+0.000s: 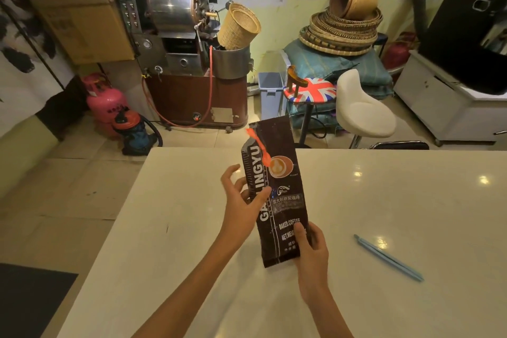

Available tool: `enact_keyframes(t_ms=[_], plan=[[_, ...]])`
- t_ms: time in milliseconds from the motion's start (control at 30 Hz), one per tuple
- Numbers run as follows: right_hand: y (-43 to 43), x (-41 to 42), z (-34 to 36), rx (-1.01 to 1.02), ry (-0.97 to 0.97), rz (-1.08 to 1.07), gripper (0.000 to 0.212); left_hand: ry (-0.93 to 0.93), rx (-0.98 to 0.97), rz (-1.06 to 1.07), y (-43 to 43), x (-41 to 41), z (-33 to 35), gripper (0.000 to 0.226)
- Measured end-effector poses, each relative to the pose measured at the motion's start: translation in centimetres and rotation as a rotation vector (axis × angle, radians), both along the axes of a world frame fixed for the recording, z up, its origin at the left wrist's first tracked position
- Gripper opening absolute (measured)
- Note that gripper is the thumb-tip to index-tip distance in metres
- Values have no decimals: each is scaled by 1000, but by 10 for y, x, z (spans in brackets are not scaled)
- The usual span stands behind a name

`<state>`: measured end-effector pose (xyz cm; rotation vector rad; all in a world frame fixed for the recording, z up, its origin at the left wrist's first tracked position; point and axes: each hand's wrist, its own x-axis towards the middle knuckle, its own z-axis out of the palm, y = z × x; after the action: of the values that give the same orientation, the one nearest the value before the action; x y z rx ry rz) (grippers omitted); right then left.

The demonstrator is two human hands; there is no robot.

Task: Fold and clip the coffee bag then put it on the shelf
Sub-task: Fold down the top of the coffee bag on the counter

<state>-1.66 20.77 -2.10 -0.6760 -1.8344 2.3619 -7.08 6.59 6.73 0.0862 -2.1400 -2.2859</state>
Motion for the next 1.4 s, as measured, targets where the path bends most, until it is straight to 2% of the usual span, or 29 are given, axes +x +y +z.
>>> enact_keyframes(t_ms=[67, 133, 200, 267, 333, 400, 467, 567, 667, 767, 800, 867, 967, 1067, 1200, 1267, 1333, 1400], plan=[[3, 4, 4, 42, -29, 133, 33, 64, 51, 55, -2, -1, -8, 50], [7, 4, 10, 77, 3, 237, 43, 109, -100, 10, -4, -1, -14, 26], [7, 2, 19, 73, 106, 203, 51, 110, -277, -99, -5, 2, -18, 12], [2, -3, 31, 75, 220, 108, 50, 73, -311, -182, -3, 4, -22, 11], [-4, -10, 42, 110, 315, 51, 55, 61, -196, -171, -3, 7, -22, 8], [-10, -14, 46, 106, 368, 33, 59, 74, -73, -69, -4, 8, -23, 5], [-16, -16, 42, 112, 370, -22, 53, 61, -57, 17, -5, 10, -28, 6], [-22, -18, 34, 175, 352, -93, 43, -4, -77, -70, 2, 16, -35, 8], [-19, -23, 37, 175, 338, 39, 36, -12, -163, -36, 1, 12, -33, 6], [-13, -29, 40, 198, 359, 88, 48, 6, -60, 95, -4, 10, -37, 4], [-13, -29, 39, 192, 360, 49, 52, -5, -35, 90, -3, 12, -39, 3], [-17, -27, 34, 142, 337, -61, 55, -31, -35, 78, 2, 18, -46, 16], [-21, -27, 26, 131, 308, -122, 41, -63, -49, 150, 4, 18, -50, 20], [-18, -29, 18, 119, 237, -9, 16, -83, -98, 122, -2, 15, -57, 16], [-12, -30, 23, 127, 280, -18, 21, -19, -33, 113, -8, 18, -56, 15], [-10, -32, 26, 178, 315, 4, 16, 43, -19, 82, -9, 14, -51, 18], [-9, -32, 20, 259, 288, 45, 7, 44, -42, 46, -12, 11, -53, 10], [-8, -29, 14, 343, 245, 100, 8, 29, -85, 21, -17, 8, -54, 7]])
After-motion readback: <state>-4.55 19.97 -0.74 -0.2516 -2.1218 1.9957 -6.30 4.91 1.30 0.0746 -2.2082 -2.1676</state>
